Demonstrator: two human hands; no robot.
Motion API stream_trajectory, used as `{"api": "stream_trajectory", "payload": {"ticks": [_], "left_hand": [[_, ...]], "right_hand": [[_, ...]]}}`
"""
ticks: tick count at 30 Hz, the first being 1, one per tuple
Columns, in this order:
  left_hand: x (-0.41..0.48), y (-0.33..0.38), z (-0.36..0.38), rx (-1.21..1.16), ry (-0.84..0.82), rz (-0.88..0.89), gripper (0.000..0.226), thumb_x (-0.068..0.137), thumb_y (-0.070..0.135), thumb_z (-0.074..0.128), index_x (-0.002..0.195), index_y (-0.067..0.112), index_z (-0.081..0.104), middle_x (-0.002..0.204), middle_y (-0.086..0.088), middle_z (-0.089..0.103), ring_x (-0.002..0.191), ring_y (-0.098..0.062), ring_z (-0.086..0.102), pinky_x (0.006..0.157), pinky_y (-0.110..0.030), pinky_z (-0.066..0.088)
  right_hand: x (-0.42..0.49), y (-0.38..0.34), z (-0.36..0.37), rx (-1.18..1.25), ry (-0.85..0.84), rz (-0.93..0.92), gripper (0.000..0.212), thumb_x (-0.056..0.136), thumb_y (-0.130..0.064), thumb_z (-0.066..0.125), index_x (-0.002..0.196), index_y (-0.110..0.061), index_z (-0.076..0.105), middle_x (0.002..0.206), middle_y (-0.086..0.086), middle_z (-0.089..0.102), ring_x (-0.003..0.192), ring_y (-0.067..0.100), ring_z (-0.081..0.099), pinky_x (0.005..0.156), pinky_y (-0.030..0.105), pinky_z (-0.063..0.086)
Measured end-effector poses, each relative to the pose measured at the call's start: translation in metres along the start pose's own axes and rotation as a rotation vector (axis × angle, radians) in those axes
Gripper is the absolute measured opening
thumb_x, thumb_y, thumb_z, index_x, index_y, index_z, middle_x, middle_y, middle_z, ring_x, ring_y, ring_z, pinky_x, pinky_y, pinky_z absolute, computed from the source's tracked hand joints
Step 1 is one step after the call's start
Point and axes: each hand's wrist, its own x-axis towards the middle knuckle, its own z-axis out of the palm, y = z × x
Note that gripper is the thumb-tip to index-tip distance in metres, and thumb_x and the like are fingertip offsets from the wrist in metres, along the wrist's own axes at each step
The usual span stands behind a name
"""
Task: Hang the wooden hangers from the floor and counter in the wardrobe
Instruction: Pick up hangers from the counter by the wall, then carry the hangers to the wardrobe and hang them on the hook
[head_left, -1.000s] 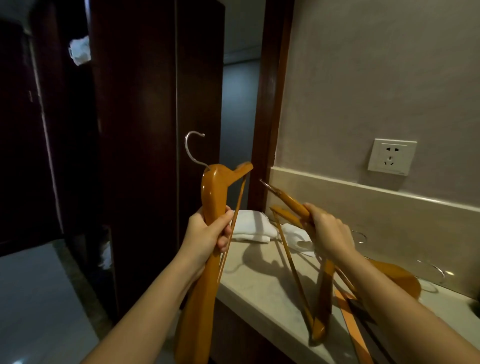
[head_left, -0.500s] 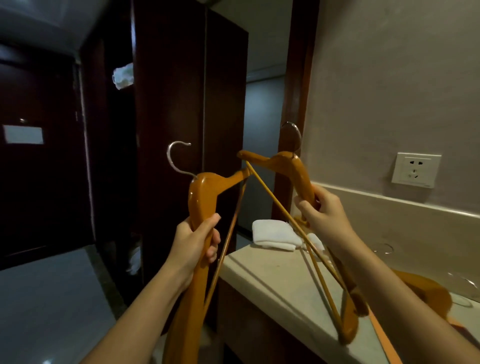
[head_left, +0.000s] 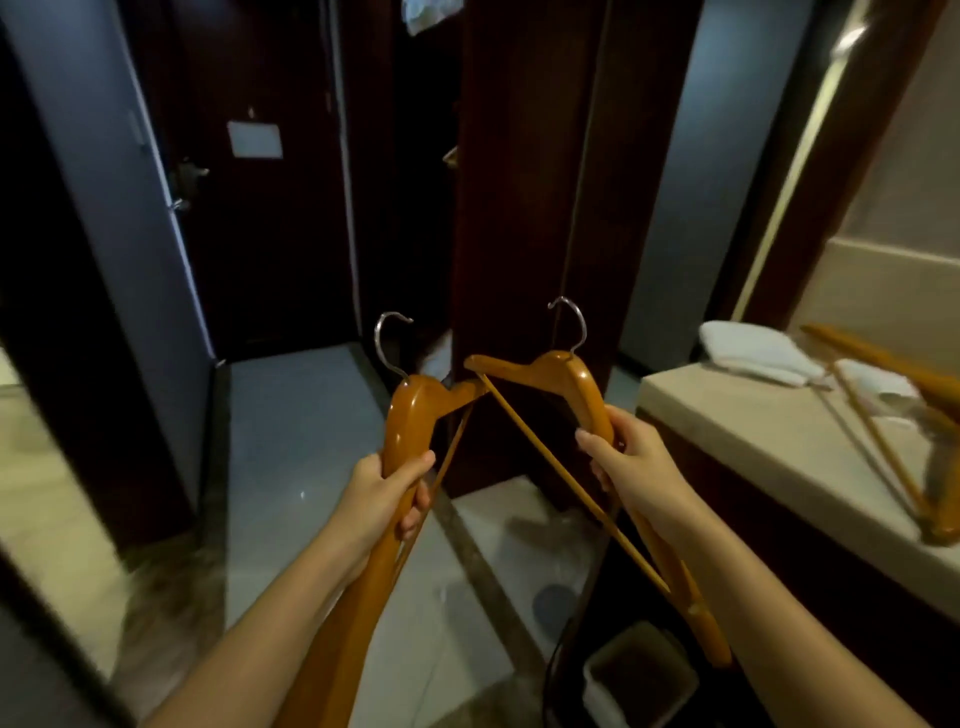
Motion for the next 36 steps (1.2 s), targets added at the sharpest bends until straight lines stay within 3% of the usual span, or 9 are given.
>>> {"api": "stream_trajectory", "payload": {"ticks": [5, 10, 16, 19, 21, 23, 27, 32, 36], "left_hand": [[-0.042, -0.065, -0.058, 0.06, 0.028, -0.176, 0.021, 0.092, 0.026, 0.054, 0.088, 0.005, 0.057, 0.059, -0.006, 0.057, 0.045, -0.014, 0.048, 0.045, -0.025, 0.042], [-0.065, -0.131, -0.089, 0.083, 0.038, -0.366, 0.023, 0.092, 0.03, 0.054, 0.103, 0.01, 0.058, 0.06, -0.004, 0.061, 0.046, -0.013, 0.054, 0.046, -0.022, 0.047], [-0.057, -0.201, -0.101, 0.196, 0.042, -0.59, 0.023, 0.093, 0.033, 0.051, 0.106, 0.014, 0.055, 0.079, -0.011, 0.065, 0.063, -0.022, 0.064, 0.057, -0.026, 0.056], [-0.043, -0.231, -0.107, 0.253, -0.009, -0.641, 0.022, 0.091, 0.034, 0.054, 0.107, 0.018, 0.056, 0.081, -0.01, 0.067, 0.07, -0.028, 0.066, 0.072, -0.039, 0.057], [-0.034, -0.252, -0.108, 0.272, -0.024, -0.702, 0.017, 0.091, 0.033, 0.055, 0.107, 0.028, 0.054, 0.082, -0.004, 0.066, 0.066, -0.018, 0.065, 0.059, -0.029, 0.055], [-0.026, -0.269, -0.11, 0.325, -0.002, -0.776, 0.018, 0.09, 0.032, 0.057, 0.106, 0.034, 0.05, 0.094, -0.003, 0.066, 0.074, -0.016, 0.067, 0.058, -0.026, 0.054], [-0.011, -0.29, -0.115, 0.319, 0.095, -0.928, 0.005, 0.091, 0.021, 0.056, 0.092, 0.024, 0.052, 0.091, -0.01, 0.062, 0.077, -0.021, 0.063, 0.068, -0.032, 0.054], [0.004, -0.305, -0.139, 0.423, 0.241, -1.064, 0.019, 0.09, 0.019, 0.058, 0.107, 0.011, 0.055, 0.083, -0.014, 0.065, 0.069, -0.026, 0.065, 0.061, -0.034, 0.052], [0.02, -0.312, -0.154, 0.436, 0.295, -1.14, 0.023, 0.089, 0.018, 0.059, 0.11, 0.008, 0.054, 0.088, -0.015, 0.065, 0.075, -0.03, 0.066, 0.072, -0.044, 0.055]], "right_hand": [[-0.036, 0.041, 0.08, -0.038, -0.117, 0.126, 0.009, 0.091, -0.015, 0.055, 0.096, -0.009, 0.059, 0.065, 0.004, 0.05, 0.057, 0.018, 0.051, 0.058, 0.034, 0.045], [-0.068, 0.096, 0.132, -0.112, -0.248, 0.293, 0.013, 0.087, -0.012, 0.059, 0.078, -0.021, 0.058, 0.058, -0.007, 0.048, 0.047, 0.003, 0.048, 0.051, 0.017, 0.042], [-0.081, 0.165, 0.162, -0.165, -0.437, 0.551, 0.011, 0.09, -0.016, 0.058, 0.082, -0.024, 0.057, 0.062, -0.002, 0.054, 0.041, -0.002, 0.052, 0.043, 0.009, 0.041], [-0.072, 0.203, 0.166, -0.249, -0.539, 0.629, 0.013, 0.091, -0.024, 0.056, 0.079, -0.028, 0.055, 0.066, -0.006, 0.055, 0.057, 0.003, 0.055, 0.05, 0.011, 0.04], [-0.064, 0.234, 0.164, -0.313, -0.594, 0.69, 0.013, 0.091, -0.025, 0.056, 0.078, -0.027, 0.057, 0.068, -0.006, 0.057, 0.066, 0.011, 0.057, 0.057, 0.018, 0.041], [-0.058, 0.263, 0.16, -0.347, -0.634, 0.754, 0.011, 0.089, -0.026, 0.058, 0.078, -0.027, 0.056, 0.069, -0.006, 0.059, 0.073, 0.019, 0.059, 0.065, 0.026, 0.044], [-0.042, 0.295, 0.151, -0.34, -0.654, 0.914, 0.015, 0.089, -0.029, 0.058, 0.074, -0.027, 0.059, 0.075, -0.003, 0.063, 0.077, 0.019, 0.06, 0.069, 0.03, 0.046], [-0.009, 0.328, 0.147, -0.402, -0.724, 1.022, 0.012, 0.084, -0.037, 0.06, 0.075, -0.03, 0.062, 0.082, 0.004, 0.067, 0.078, 0.021, 0.062, 0.072, 0.032, 0.05], [0.039, 0.332, 0.165, -0.402, -0.746, 1.061, 0.018, 0.083, -0.037, 0.059, 0.068, -0.028, 0.062, 0.076, 0.006, 0.065, 0.075, 0.024, 0.061, 0.072, 0.036, 0.05]]}}
